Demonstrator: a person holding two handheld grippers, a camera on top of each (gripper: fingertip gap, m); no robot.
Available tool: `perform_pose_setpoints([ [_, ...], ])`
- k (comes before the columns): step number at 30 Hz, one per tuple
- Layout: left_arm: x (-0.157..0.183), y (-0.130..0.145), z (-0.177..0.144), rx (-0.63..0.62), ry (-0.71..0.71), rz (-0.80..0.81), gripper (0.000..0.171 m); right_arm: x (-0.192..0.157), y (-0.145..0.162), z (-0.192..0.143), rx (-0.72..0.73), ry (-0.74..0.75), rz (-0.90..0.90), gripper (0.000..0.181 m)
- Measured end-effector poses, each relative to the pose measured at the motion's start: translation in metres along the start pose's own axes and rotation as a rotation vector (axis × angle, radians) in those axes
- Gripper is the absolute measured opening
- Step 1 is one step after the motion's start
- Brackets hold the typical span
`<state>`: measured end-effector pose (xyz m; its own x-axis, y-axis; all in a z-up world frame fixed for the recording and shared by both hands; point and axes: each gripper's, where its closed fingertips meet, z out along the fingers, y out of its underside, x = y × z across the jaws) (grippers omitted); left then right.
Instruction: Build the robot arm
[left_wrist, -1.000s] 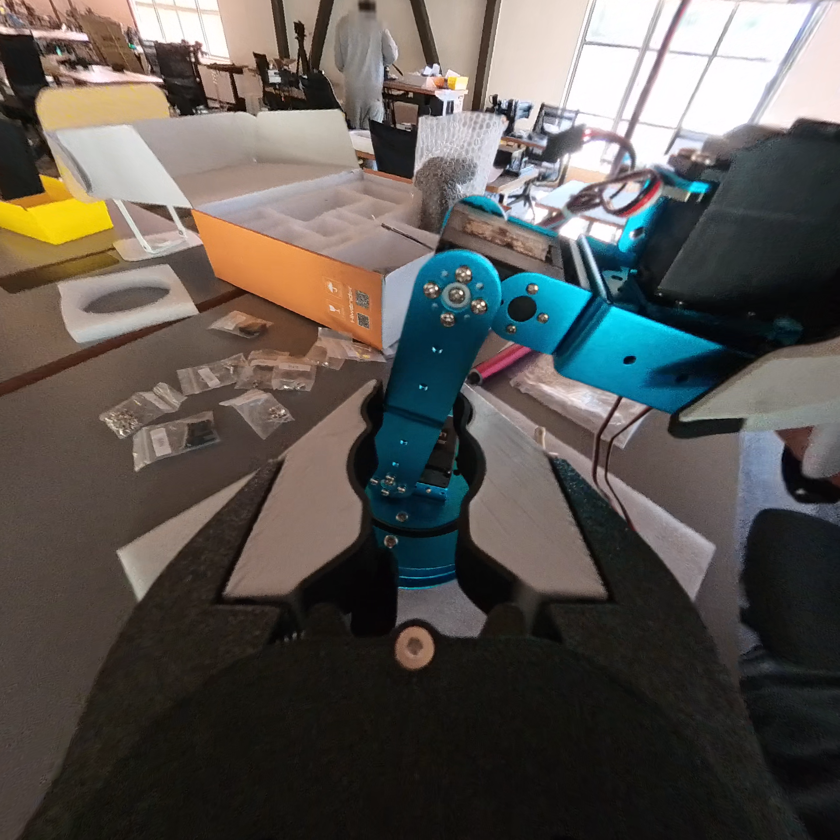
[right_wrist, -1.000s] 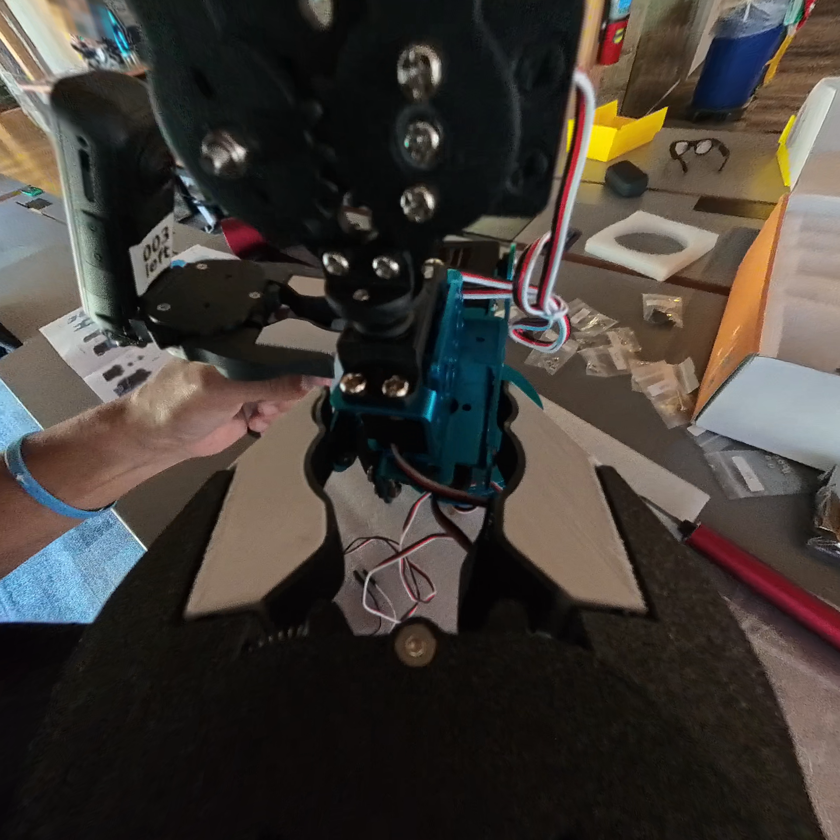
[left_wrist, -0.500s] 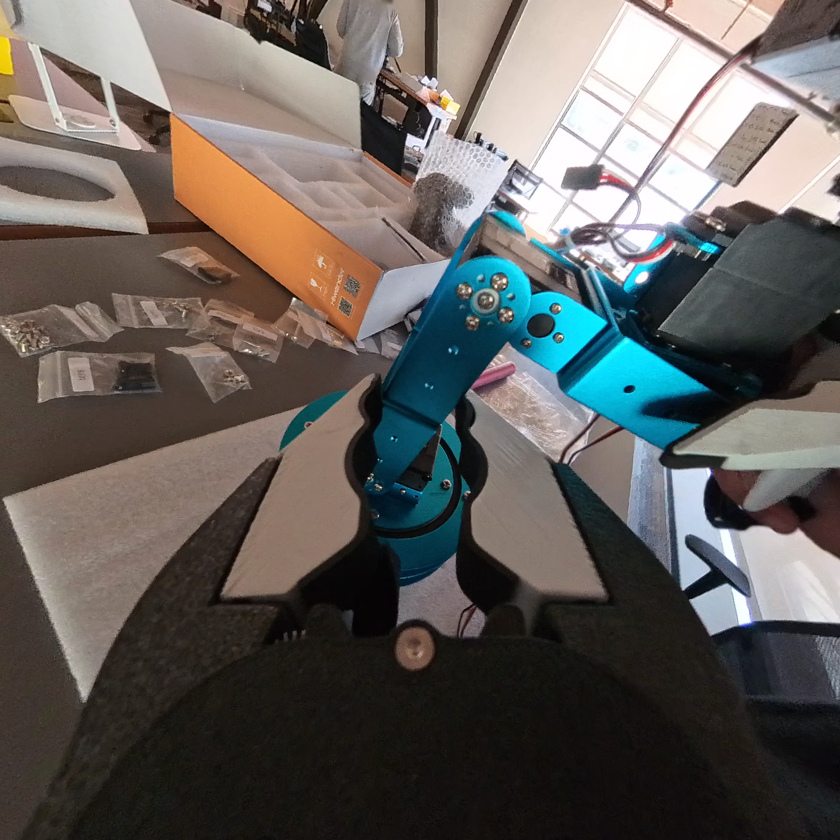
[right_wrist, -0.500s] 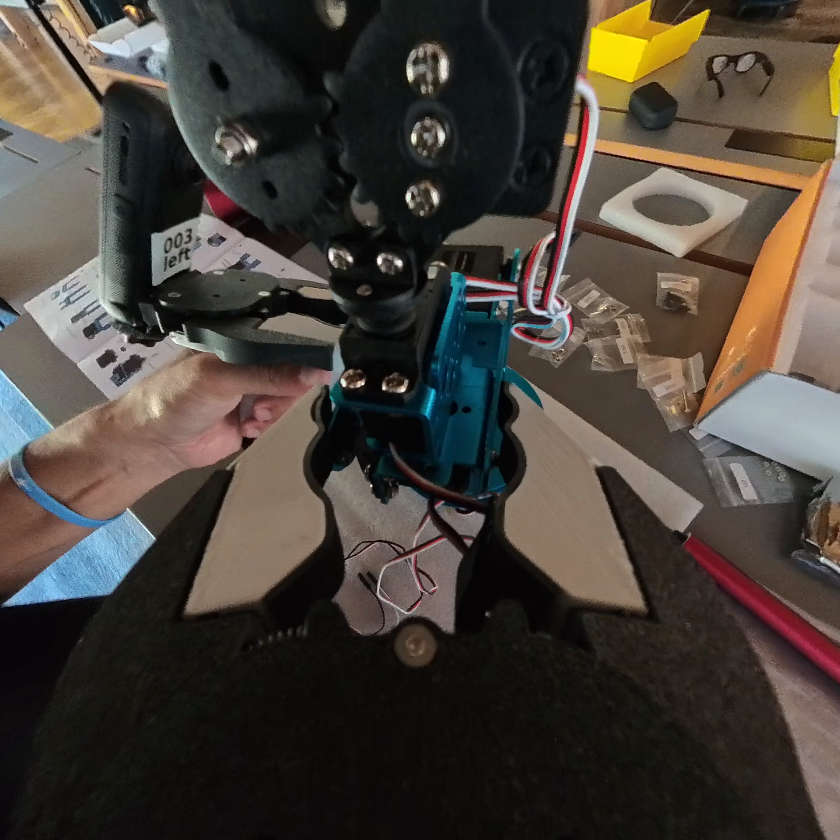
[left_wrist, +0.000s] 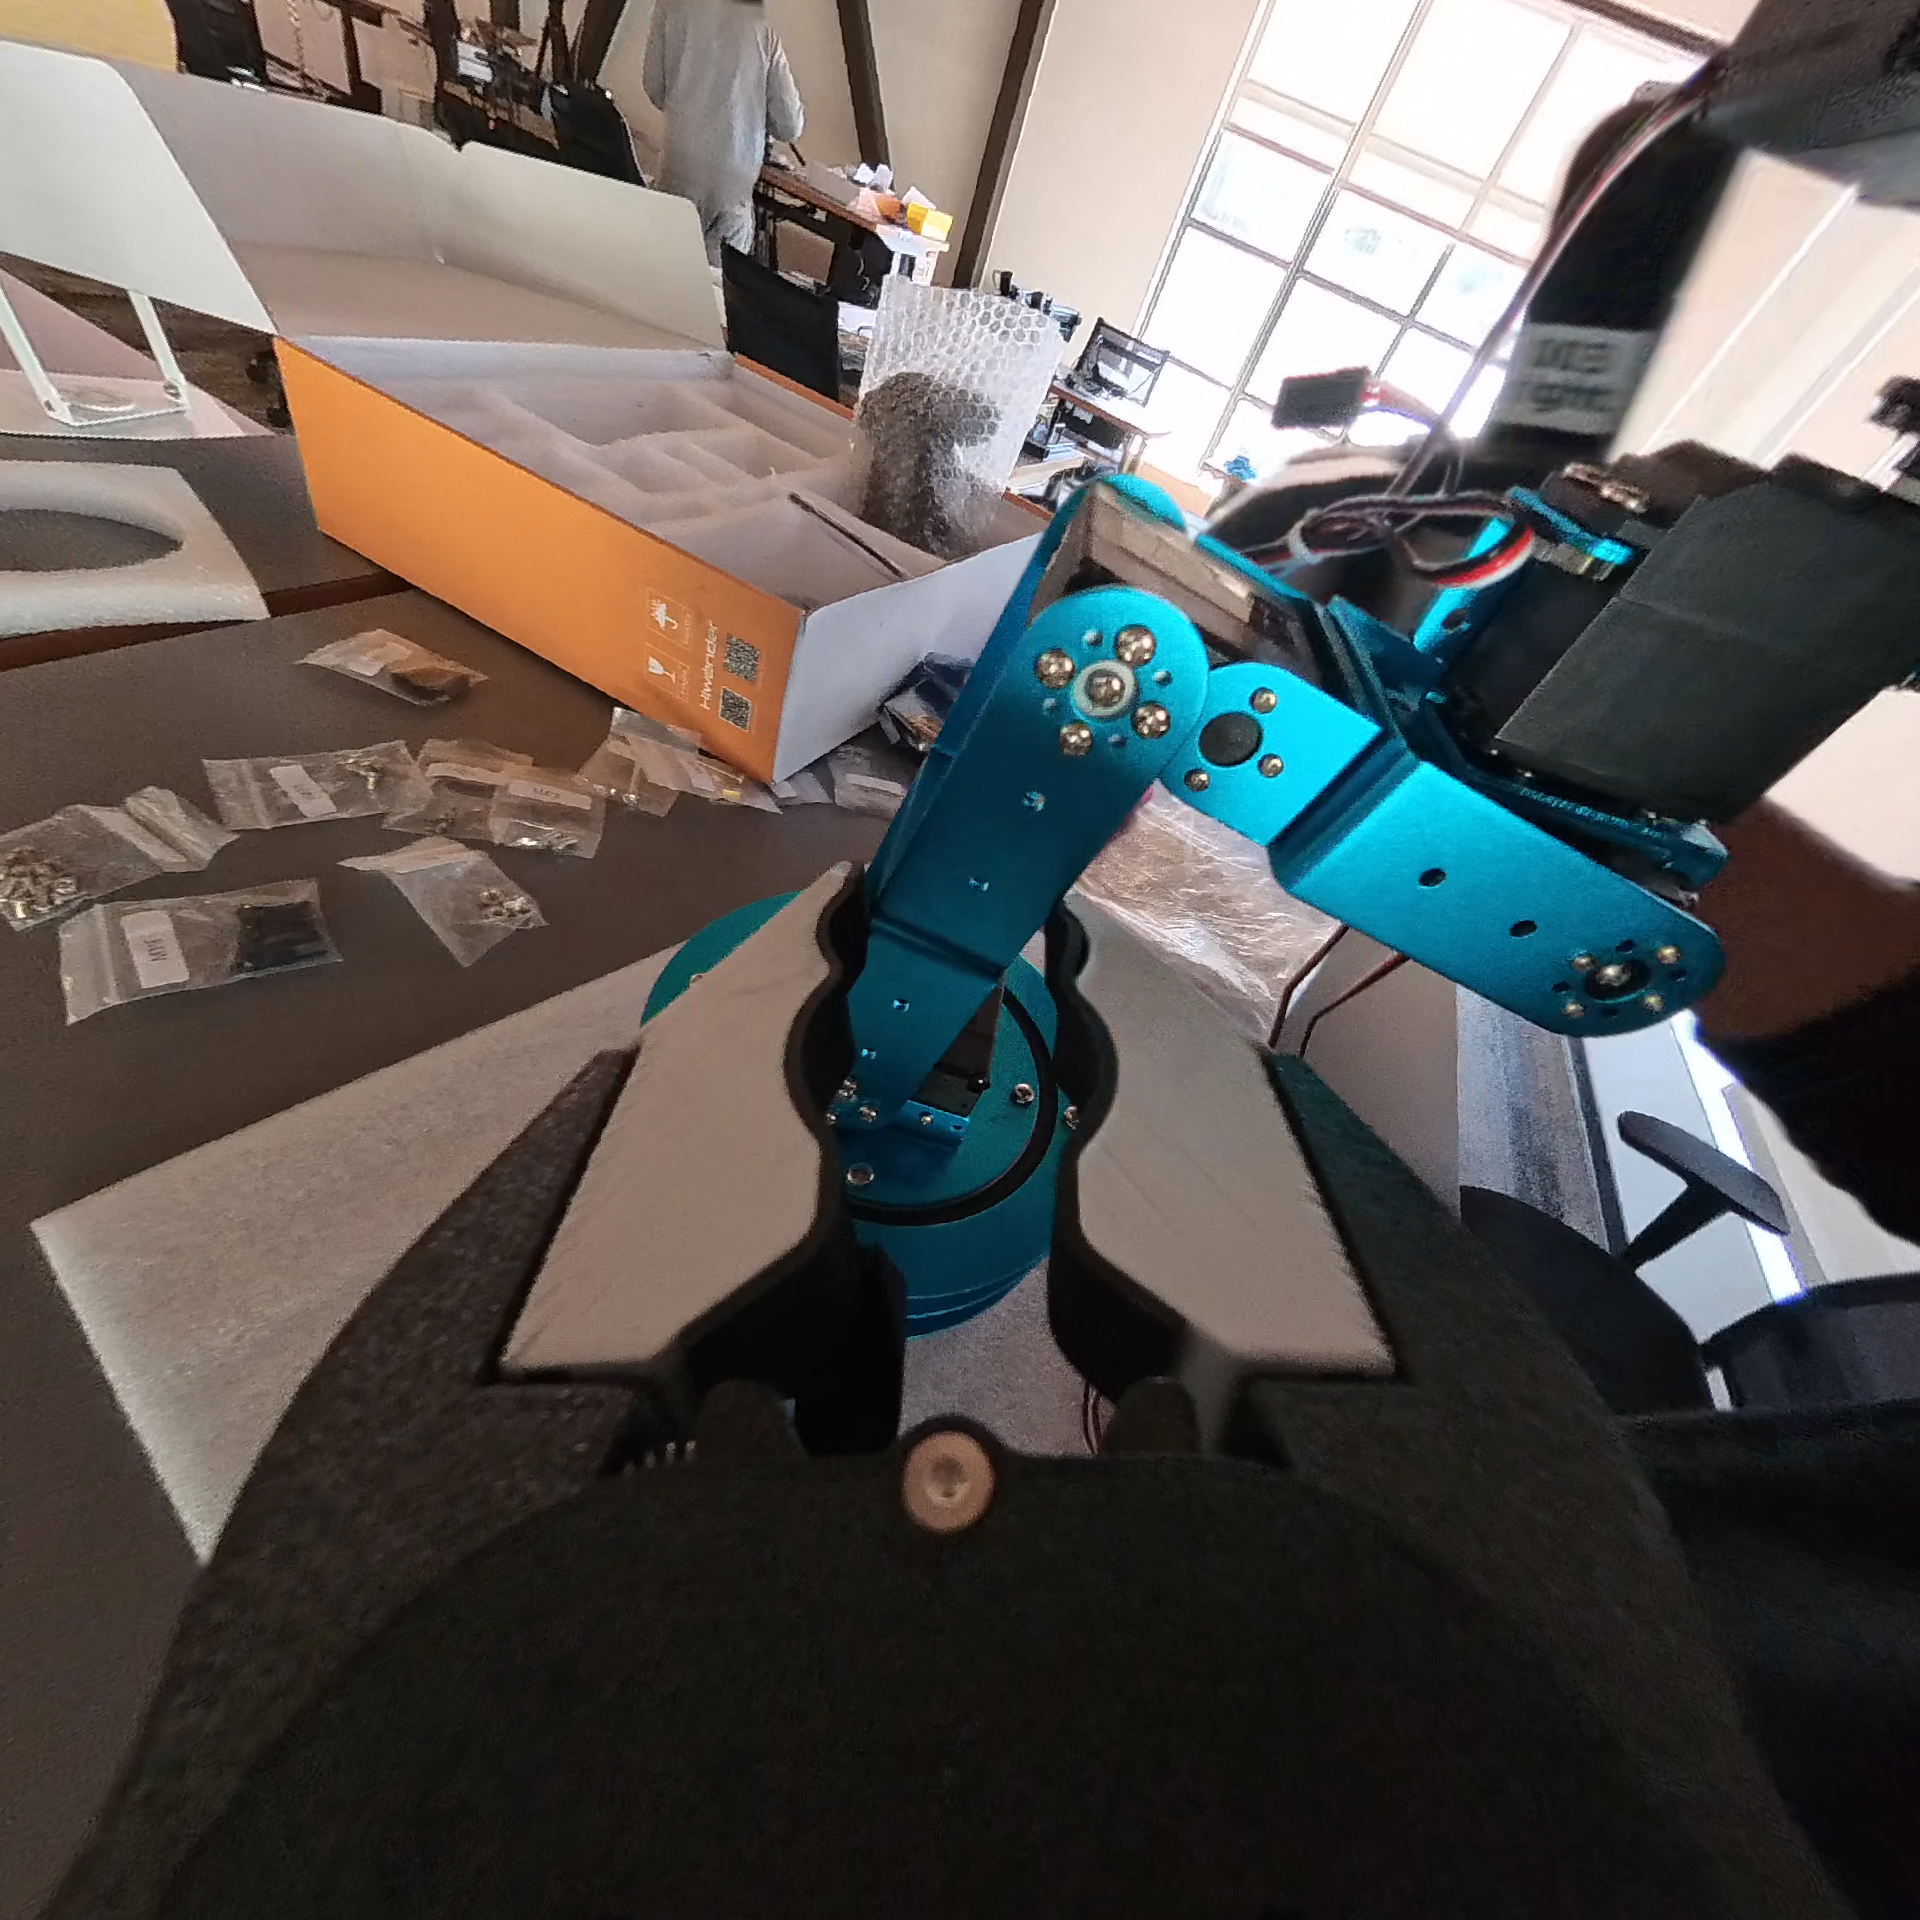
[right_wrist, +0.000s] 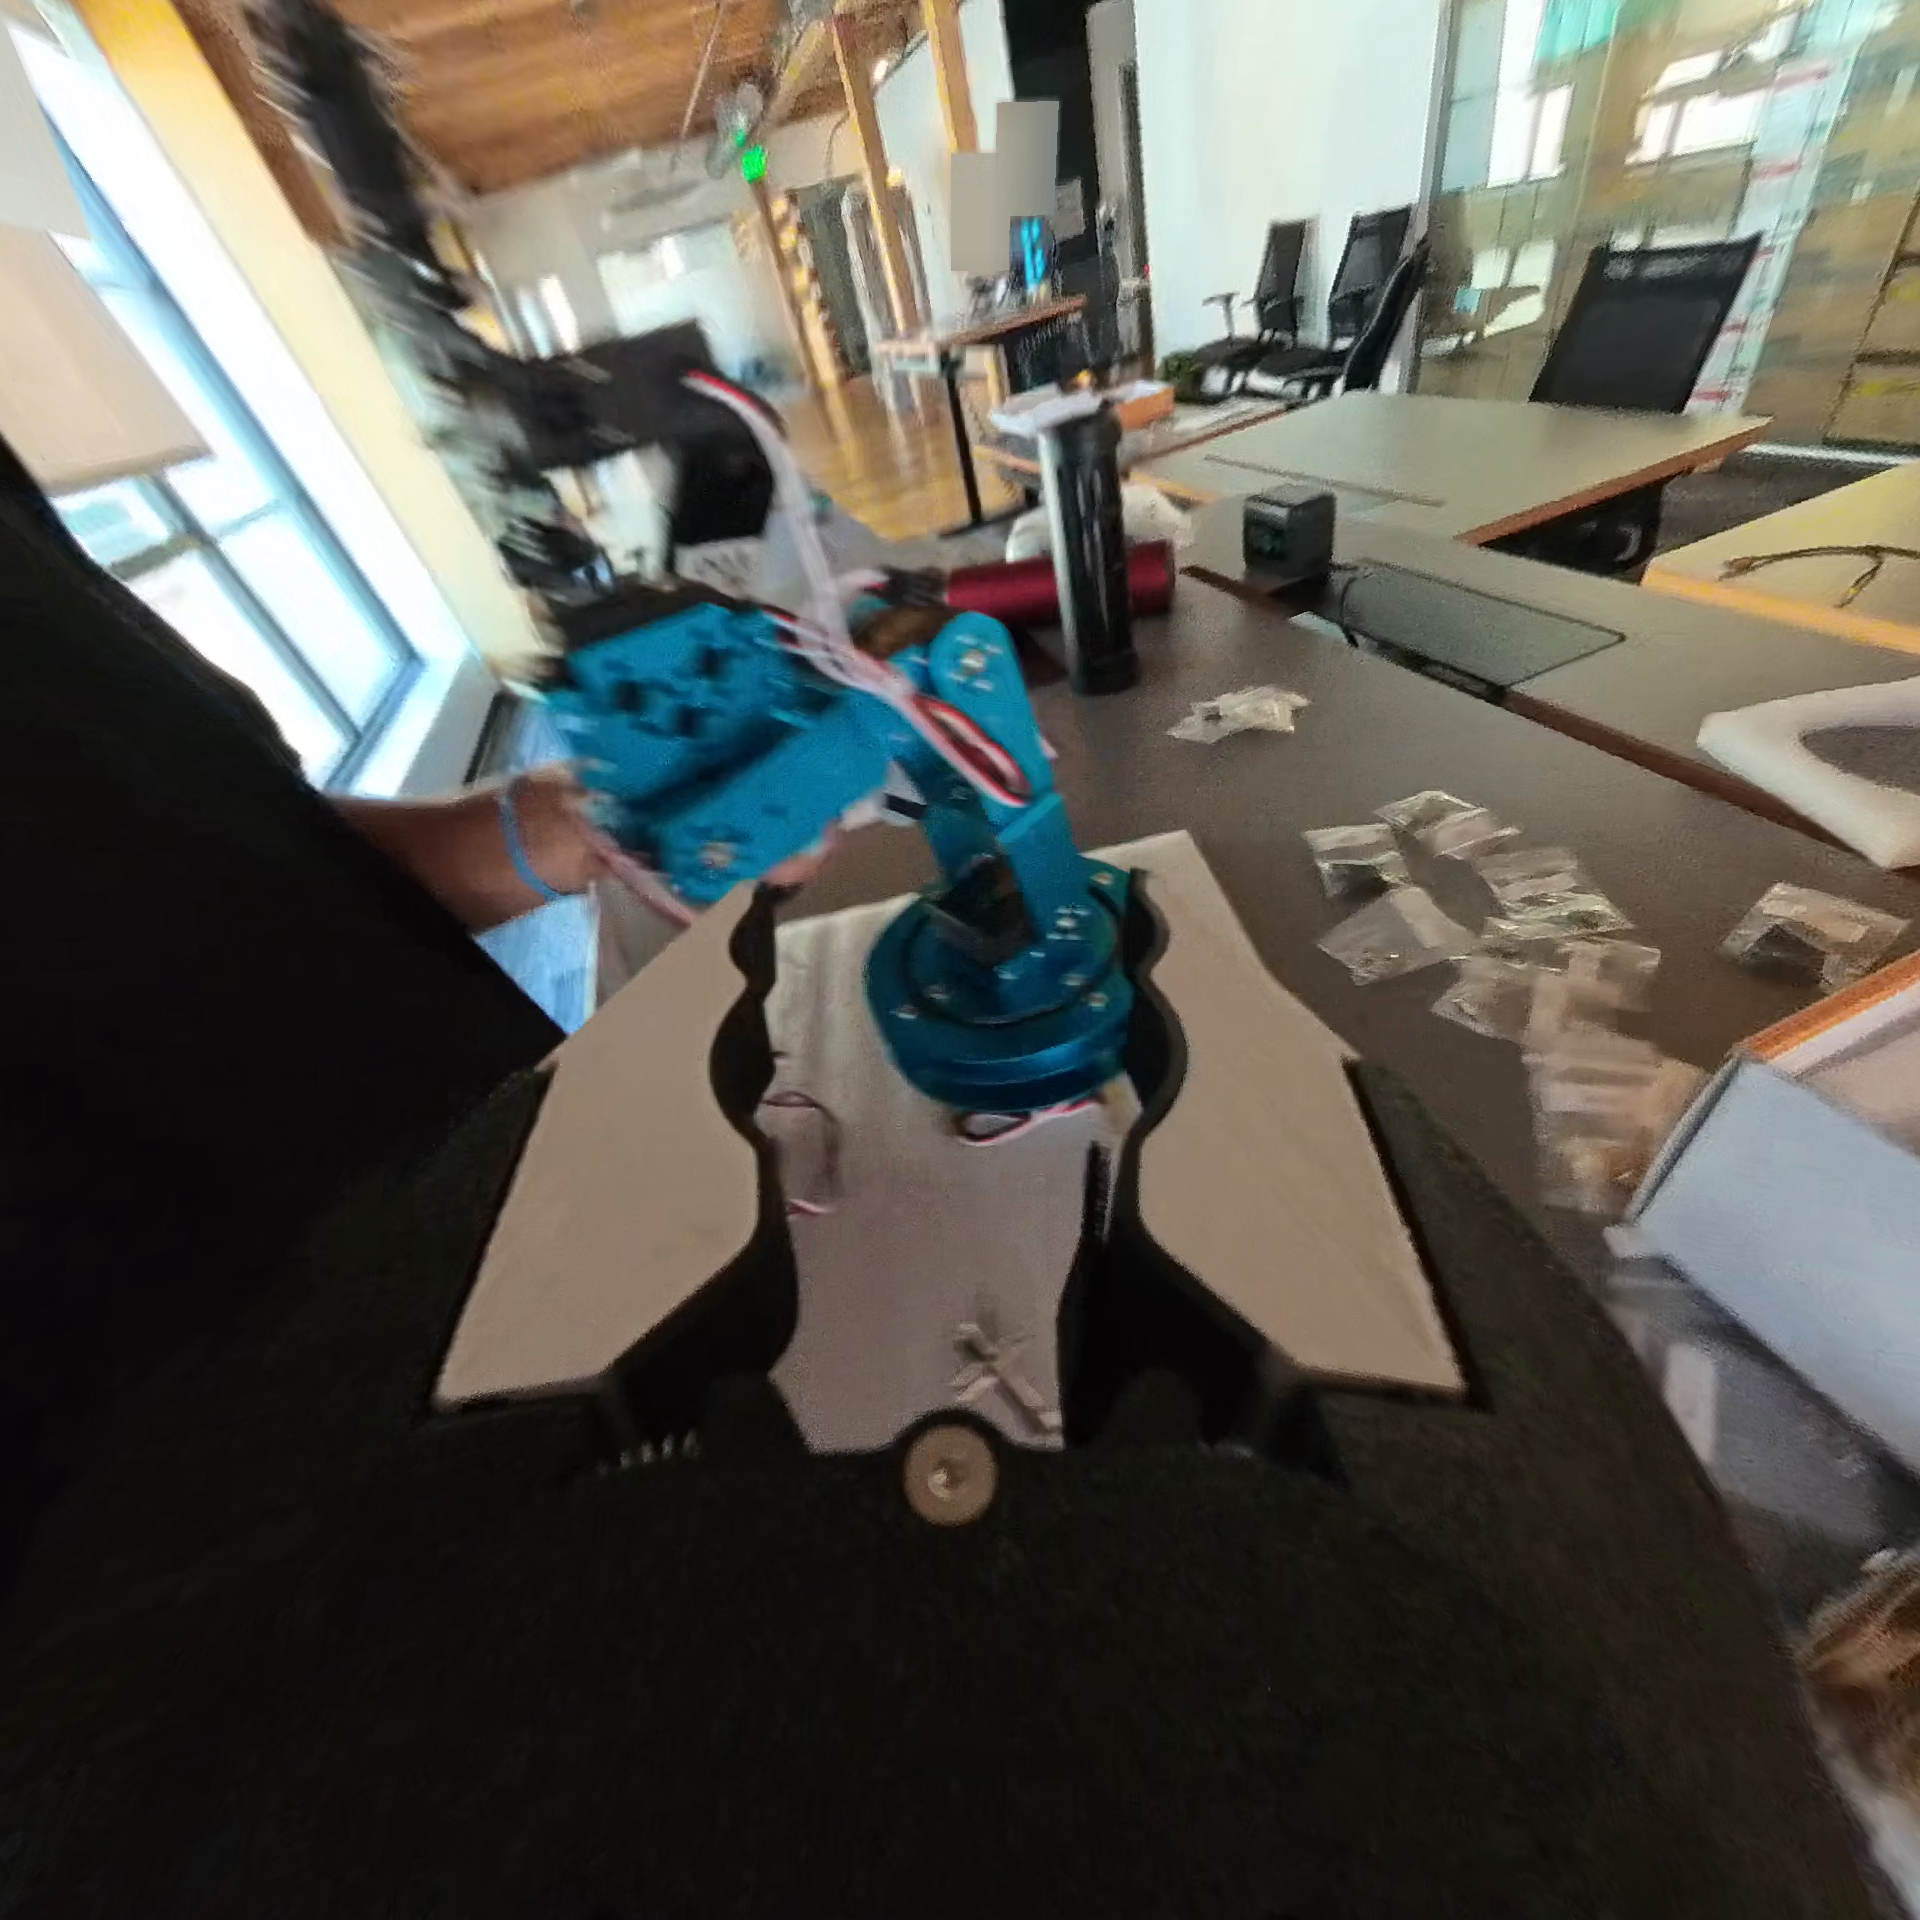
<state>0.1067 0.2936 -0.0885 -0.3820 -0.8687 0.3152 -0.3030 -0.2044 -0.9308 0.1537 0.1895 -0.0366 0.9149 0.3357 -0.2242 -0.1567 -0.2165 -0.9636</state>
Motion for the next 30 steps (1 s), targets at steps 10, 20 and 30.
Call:
perform_pose_setpoints([
  [10,0.002,-0.001,0.001,0.029,0.062,-0.065,0.033,-0.001,0.011,0.108,-0.087,-0.441,-0.096,0.038],
  [20,-0.008,-0.004,0.001,0.033,0.069,-0.133,0.033,0.007,0.006,0.116,-0.173,-0.601,0.226,0.033],
  [30,-0.008,-0.003,-0.002,0.009,0.111,-0.127,0.033,0.006,0.004,0.120,-0.075,-0.551,0.105,0.032],
])
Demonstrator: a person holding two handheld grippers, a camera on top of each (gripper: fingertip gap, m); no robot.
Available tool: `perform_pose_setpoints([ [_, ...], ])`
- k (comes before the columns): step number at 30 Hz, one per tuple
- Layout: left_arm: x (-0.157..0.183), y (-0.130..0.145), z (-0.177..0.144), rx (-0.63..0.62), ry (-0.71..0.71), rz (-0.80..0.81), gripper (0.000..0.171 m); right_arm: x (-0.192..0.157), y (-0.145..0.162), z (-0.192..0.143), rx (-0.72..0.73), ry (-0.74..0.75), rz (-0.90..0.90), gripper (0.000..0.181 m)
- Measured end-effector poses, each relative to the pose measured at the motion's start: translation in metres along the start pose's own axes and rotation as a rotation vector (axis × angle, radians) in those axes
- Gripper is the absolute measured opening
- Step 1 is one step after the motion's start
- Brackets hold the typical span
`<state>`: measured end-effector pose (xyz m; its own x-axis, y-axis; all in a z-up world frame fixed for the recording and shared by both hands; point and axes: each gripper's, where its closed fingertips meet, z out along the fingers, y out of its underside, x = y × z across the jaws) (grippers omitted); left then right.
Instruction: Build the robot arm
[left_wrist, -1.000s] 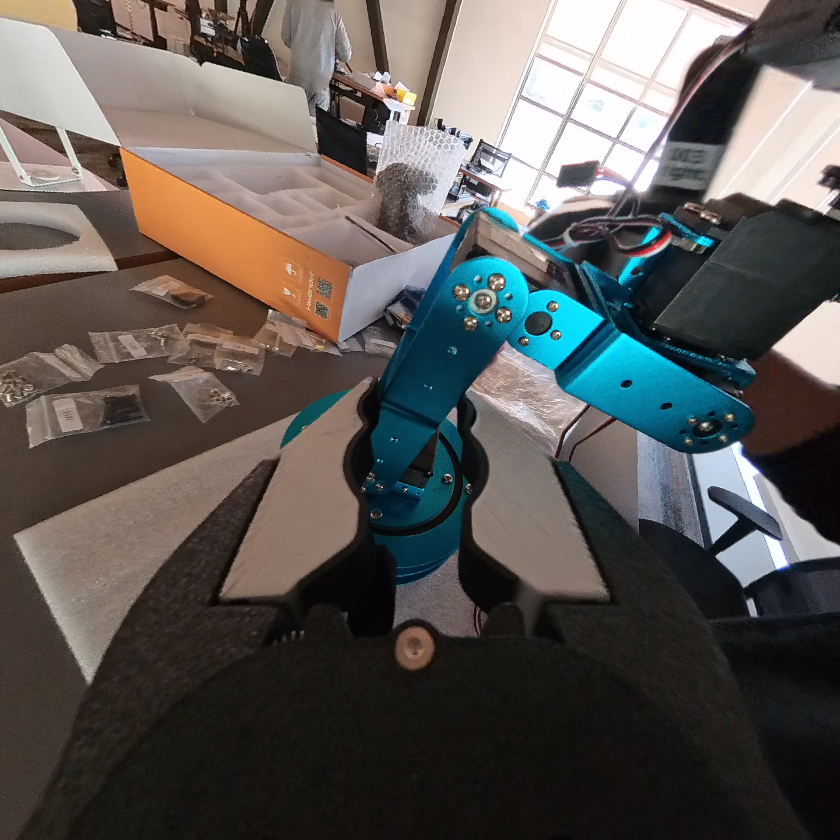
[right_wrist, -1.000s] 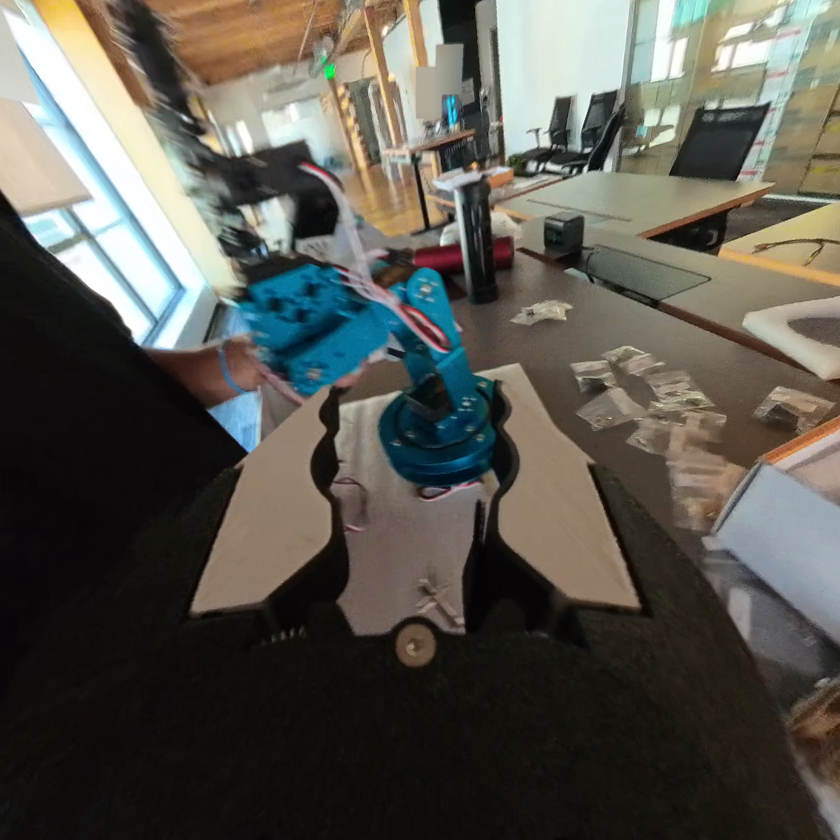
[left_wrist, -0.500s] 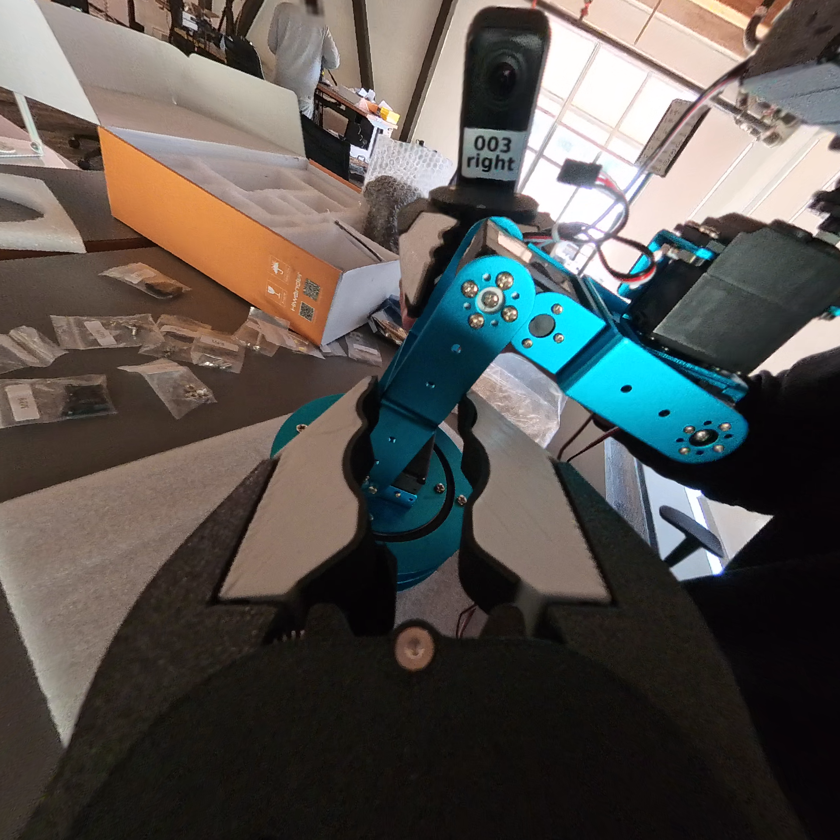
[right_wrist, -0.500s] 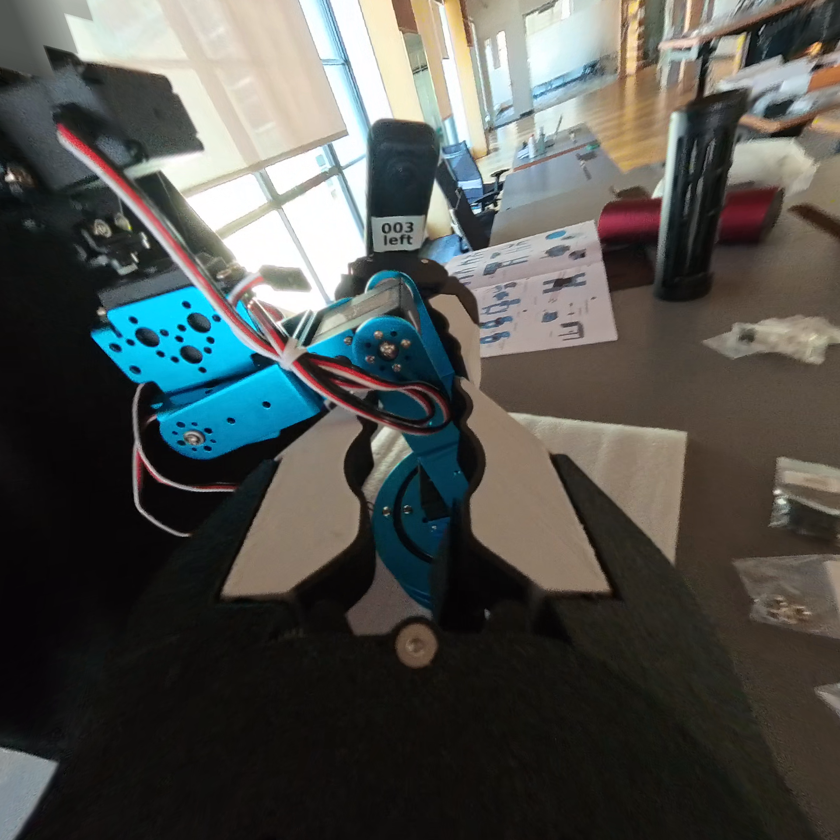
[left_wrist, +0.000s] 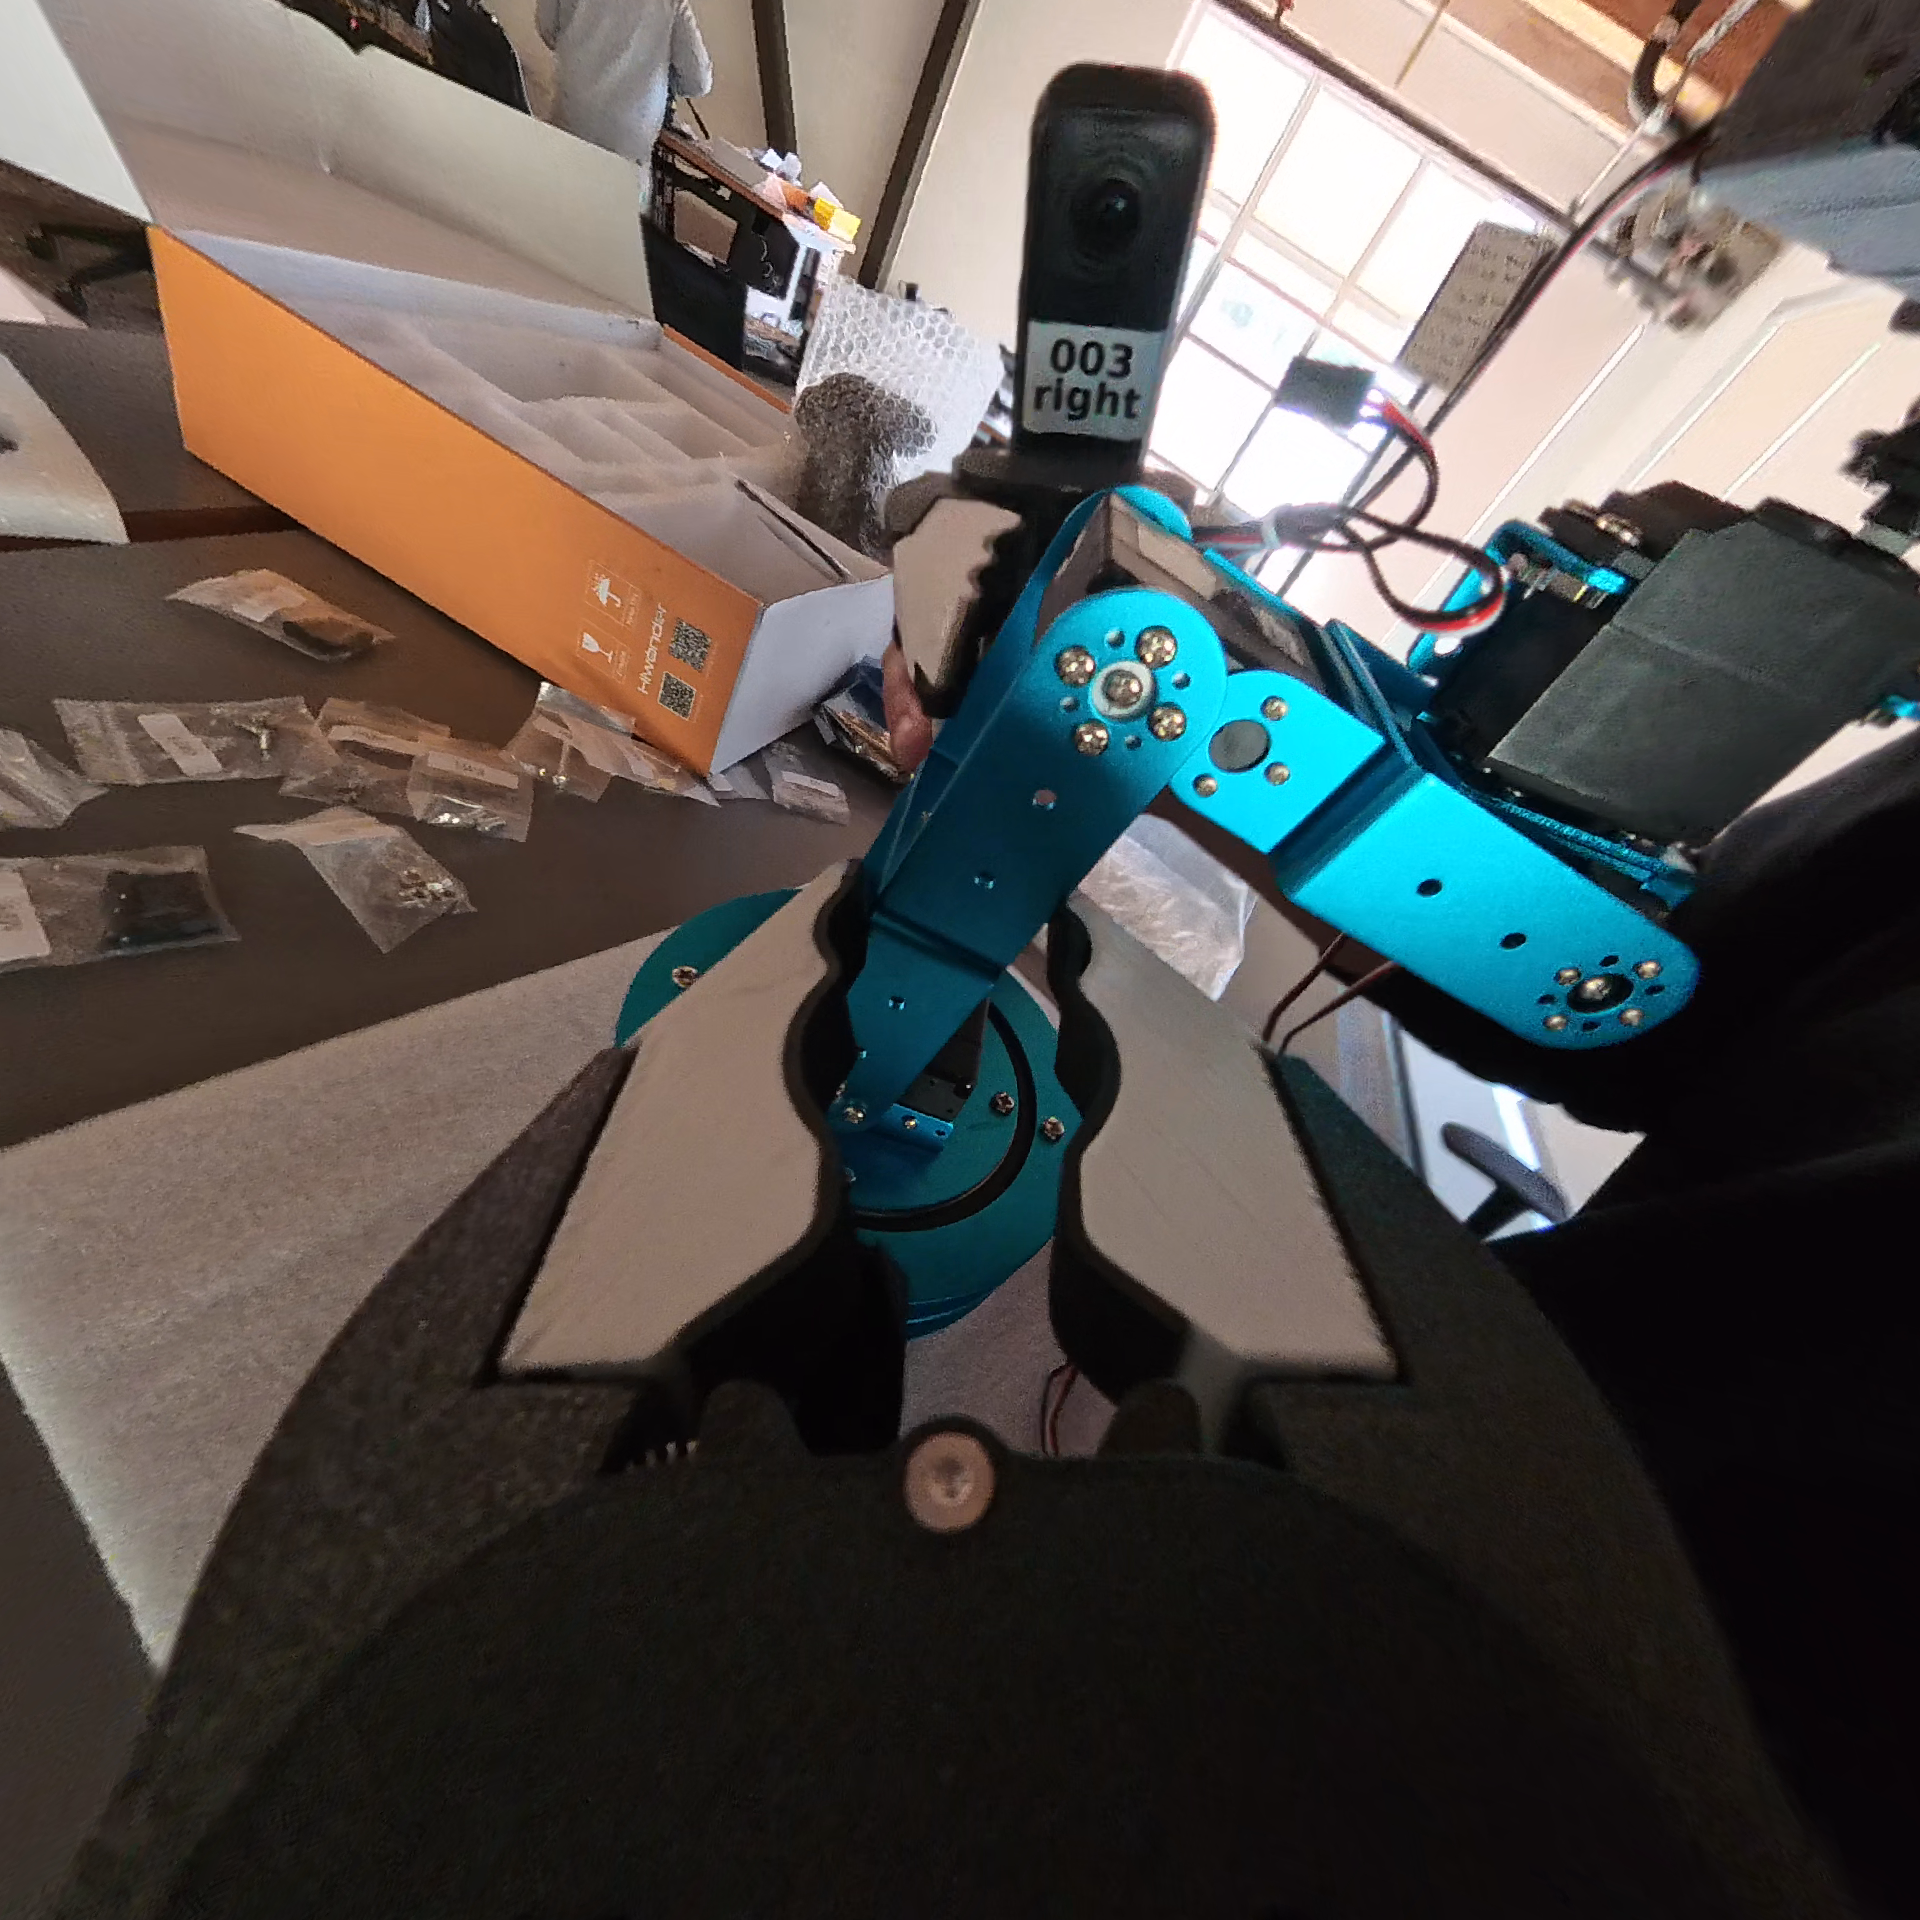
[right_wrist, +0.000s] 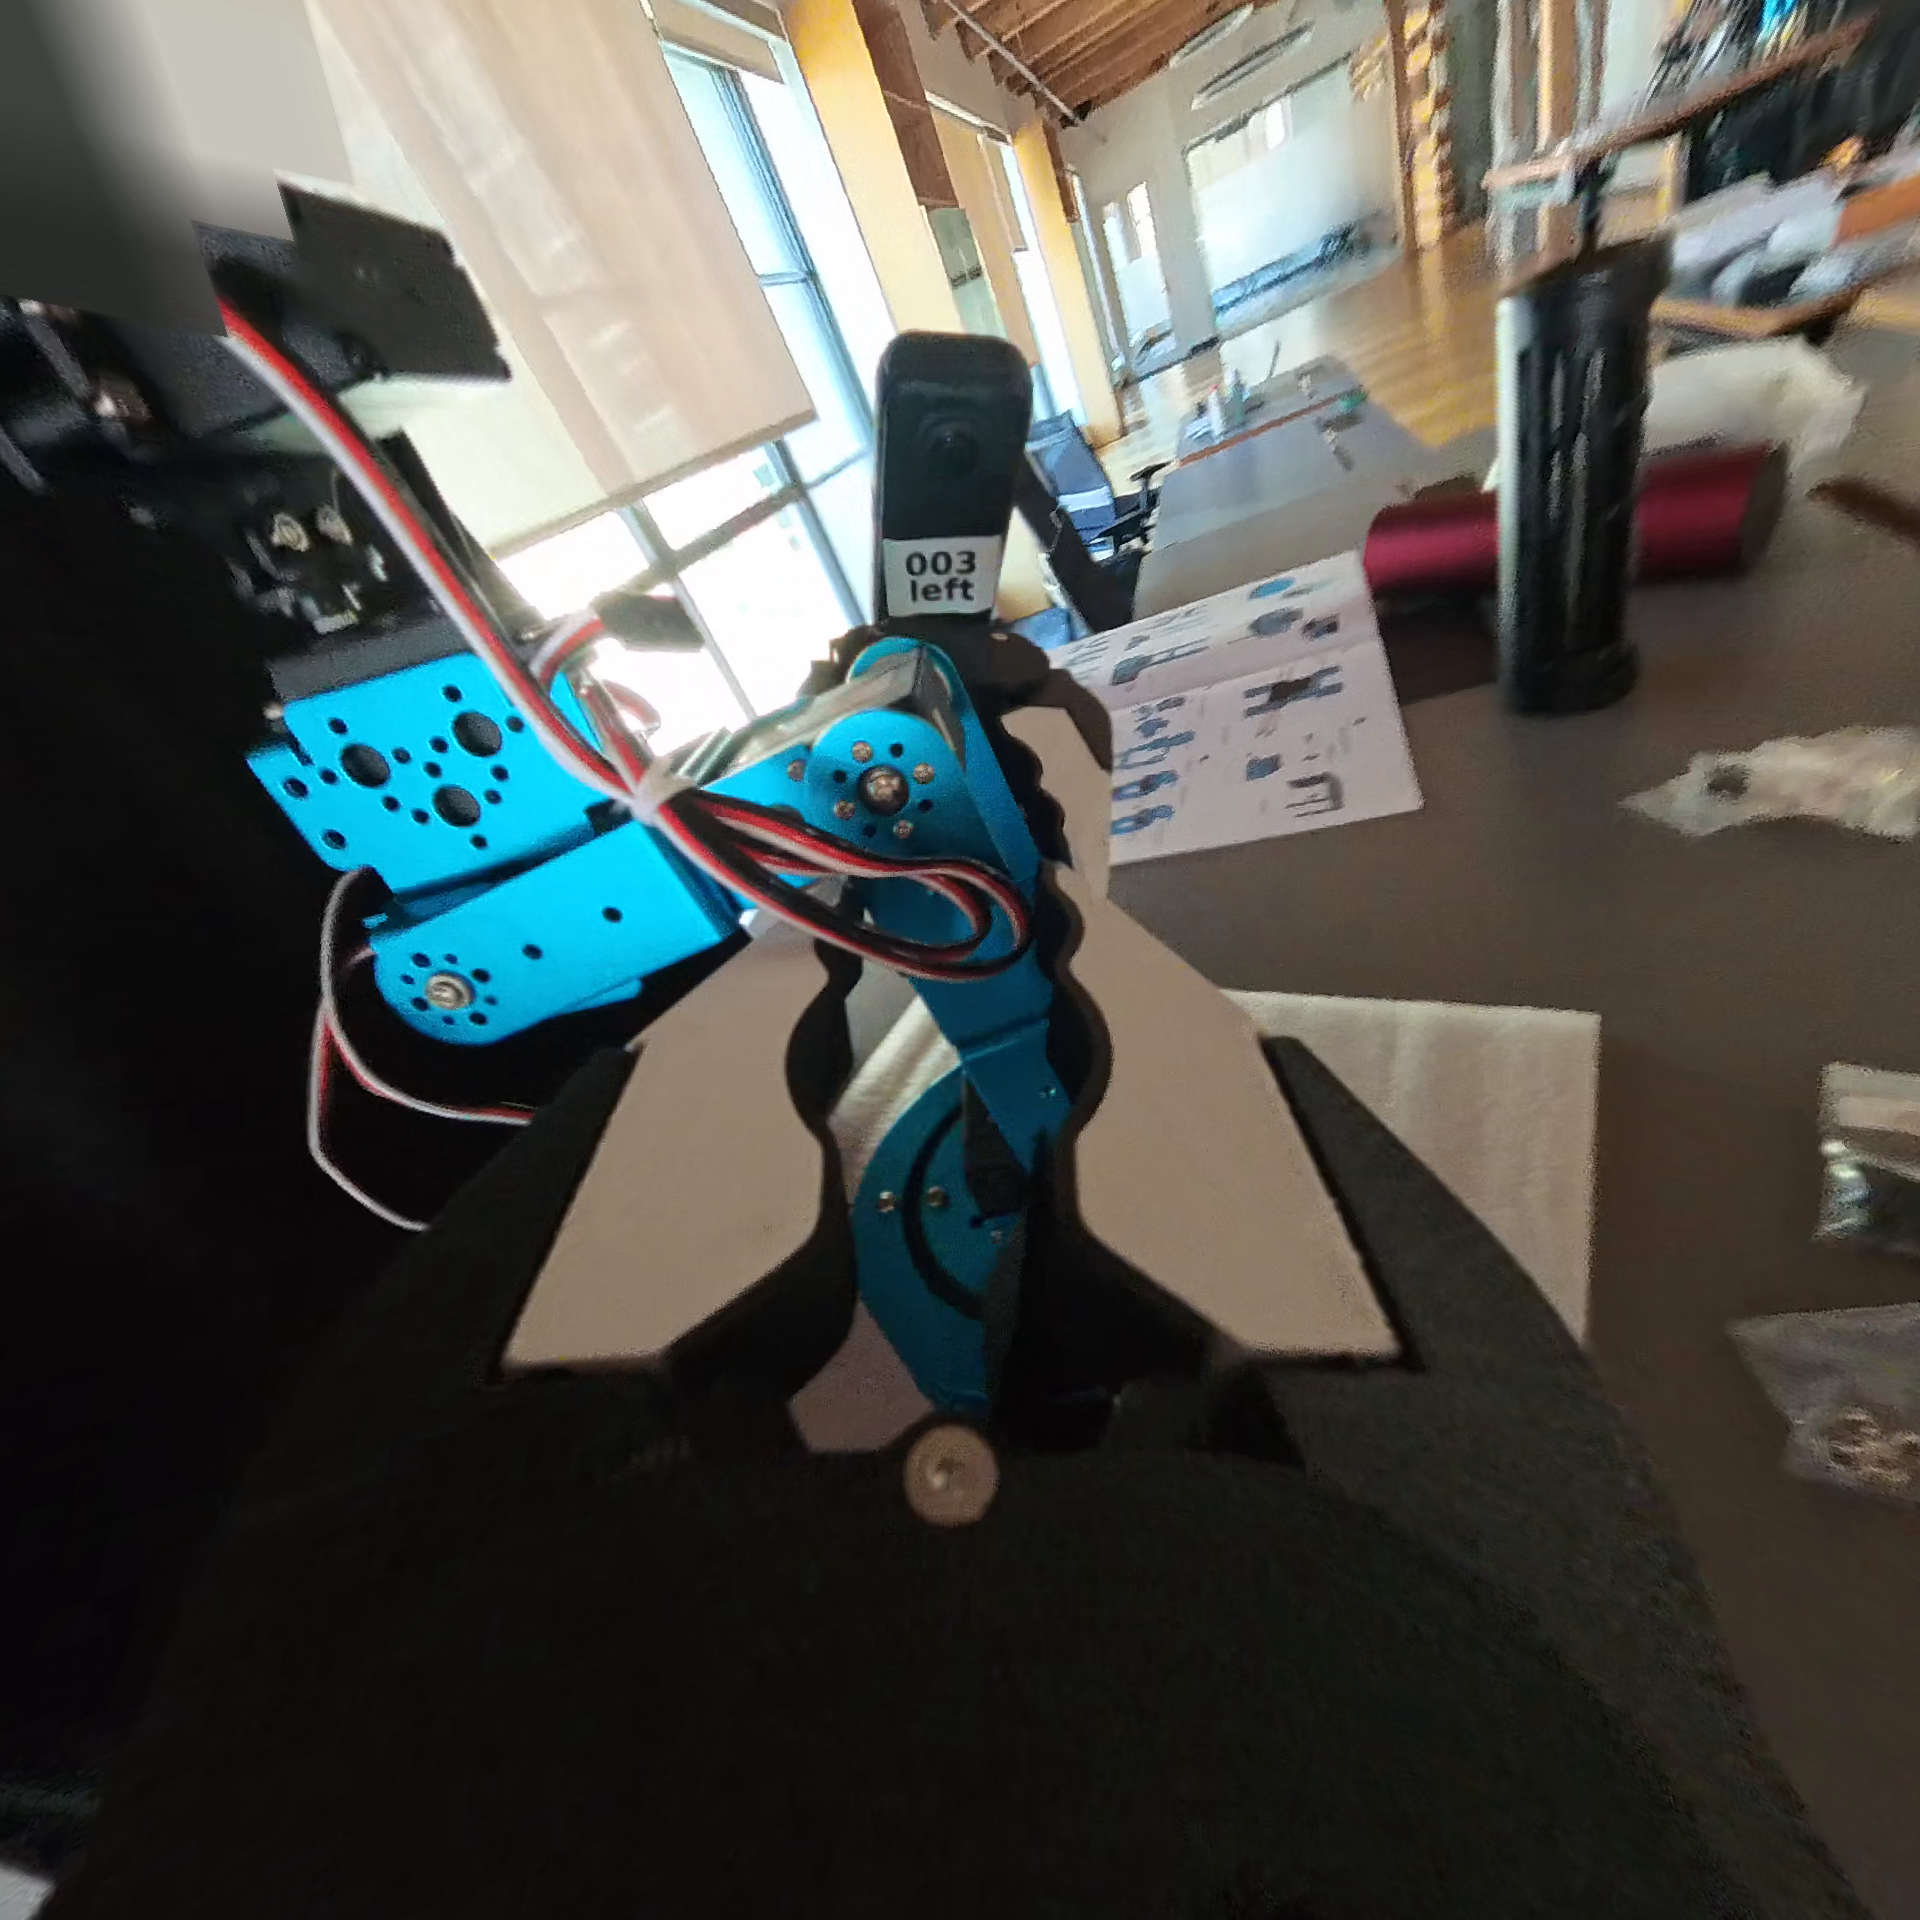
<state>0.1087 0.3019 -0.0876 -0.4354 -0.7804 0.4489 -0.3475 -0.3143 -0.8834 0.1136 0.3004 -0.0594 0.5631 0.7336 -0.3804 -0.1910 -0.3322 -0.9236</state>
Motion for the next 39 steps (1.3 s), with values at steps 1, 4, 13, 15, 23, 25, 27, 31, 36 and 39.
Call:
perform_pose_setpoints([
  [1,0.002,0.001,0.001,-0.008,-0.004,0.029,0.033,-0.001,0.001,-0.001,0.000,0.022,-0.042,0.033],
  [4,0.008,0.004,0.005,-0.032,-0.022,0.105,0.034,0.006,0.026,-0.001,-0.140,0.134,-0.090,0.056],
  [13,0.013,0.007,0.004,-0.003,-0.027,0.132,0.040,0.006,0.034,-0.004,-0.189,0.301,-0.068,0.051],
  [15,0.011,0.007,0.003,-0.002,-0.041,0.136,0.045,0.006,0.030,-0.014,-0.143,0.361,-0.039,0.050],
  [23,0.010,0.005,-0.004,-0.013,-0.045,0.182,0.047,-0.026,0.023,-0.061,0.074,0.715,0.023,0.057],
  [25,0.007,0.004,-0.012,-0.005,-0.056,0.183,0.047,-0.039,0.026,-0.072,0.132,0.809,0.026,0.057],
  [27,0.006,0.003,-0.021,0.007,-0.055,0.159,0.047,-0.055,0.030,-0.079,0.178,0.896,0.013,0.058],
  [31,0.008,0.007,-0.027,-0.011,-0.045,0.192,0.047,-0.100,0.020,-0.069,0.281,0.992,-0.090,0.069],
  [36,-0.004,0.031,-0.003,-0.143,-0.046,0.336,0.052,-0.113,0.021,-0.012,0.157,1.120,-0.181,0.089],
  [39,-0.002,0.048,0.012,-0.193,0.013,0.352,0.062,-0.096,0.024,0.002,0.180,1.291,-0.168,0.100],
])
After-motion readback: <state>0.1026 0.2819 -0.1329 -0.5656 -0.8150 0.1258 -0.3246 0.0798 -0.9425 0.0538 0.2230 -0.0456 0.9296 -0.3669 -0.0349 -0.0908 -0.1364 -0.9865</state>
